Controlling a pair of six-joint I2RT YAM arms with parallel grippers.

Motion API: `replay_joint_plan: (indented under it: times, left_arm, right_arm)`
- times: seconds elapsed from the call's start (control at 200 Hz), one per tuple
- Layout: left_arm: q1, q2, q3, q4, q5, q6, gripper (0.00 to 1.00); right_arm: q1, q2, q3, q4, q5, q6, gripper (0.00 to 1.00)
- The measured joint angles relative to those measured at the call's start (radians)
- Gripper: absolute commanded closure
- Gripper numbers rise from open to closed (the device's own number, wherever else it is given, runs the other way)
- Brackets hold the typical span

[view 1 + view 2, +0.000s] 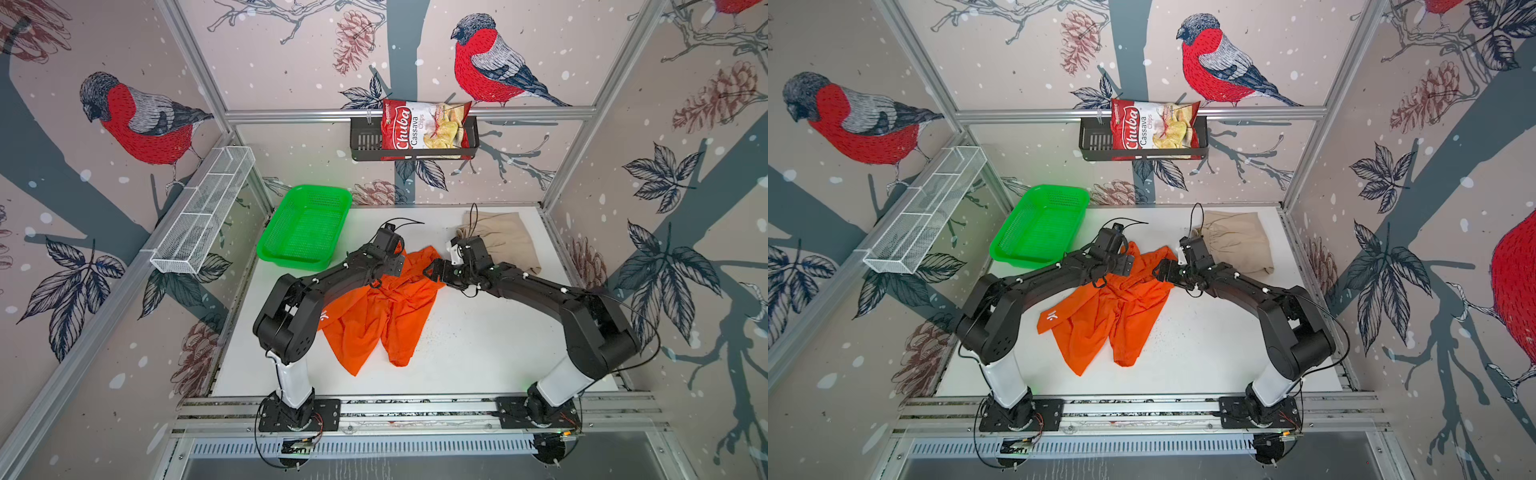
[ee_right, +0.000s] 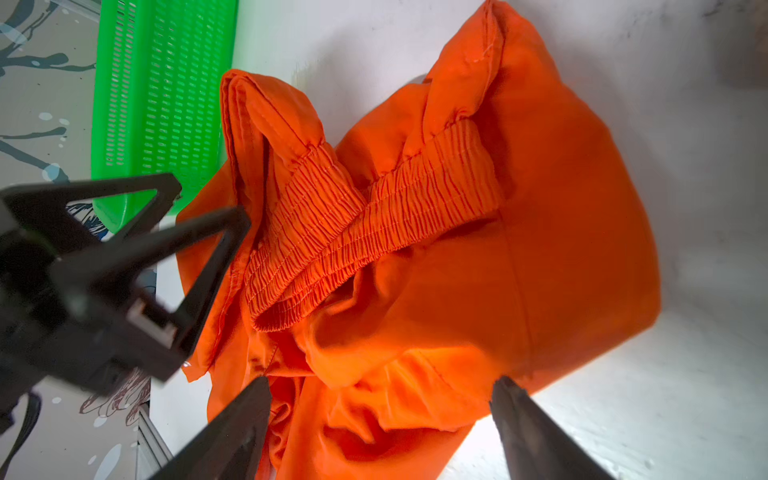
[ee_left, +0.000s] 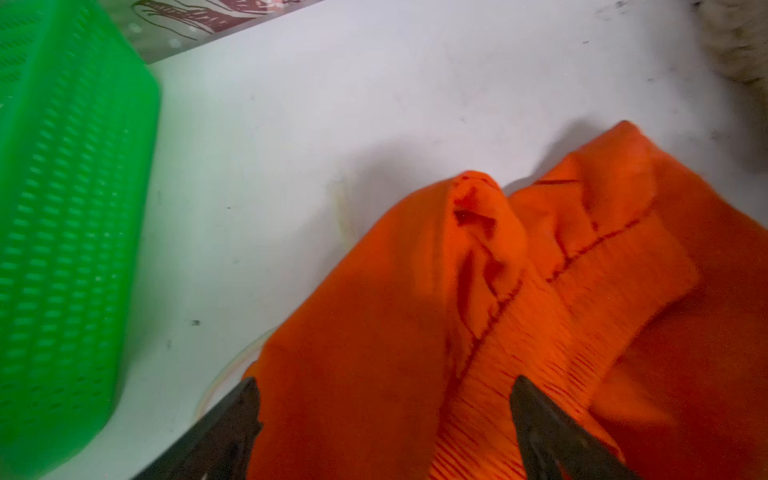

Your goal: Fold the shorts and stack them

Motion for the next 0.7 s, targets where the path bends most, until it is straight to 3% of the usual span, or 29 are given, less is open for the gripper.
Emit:
replay_joint_plan:
  times: [0.145, 0.25, 0.38, 0.475, 0.7]
  left_arm:
    - [0.000, 0.063, 0.022, -0.024, -0.098, 0.023, 0.18]
    - [0.000, 0.086, 0.010, -0.015, -0.112, 0.040, 0.56]
    - [0.000, 0.089, 0.007, -0.017, -0.111, 0.049, 0.89]
    - [0.000, 0.043, 0.000, -0.022, -0.102, 0.061, 0.97]
    - [0.001, -0.115, -0.037, -0.008, -0.062, 0.068, 1.00]
  right_arm:
    - [-0.003, -0.020, -0.033, 0.006, 0.000, -0.008, 0.15]
    - [-0.003, -0.040, -0.051, 0.021, -0.002, -0.011, 0.16]
    - [-0.003, -0.076, -0.078, 0.064, -0.009, -0.029, 0.16]
    - [-0.013, -0.089, -0.084, 0.082, -0.009, -0.037, 0.16]
    - [-0.132, 0.016, -0.007, 0.081, 0.018, -0.092, 0.17]
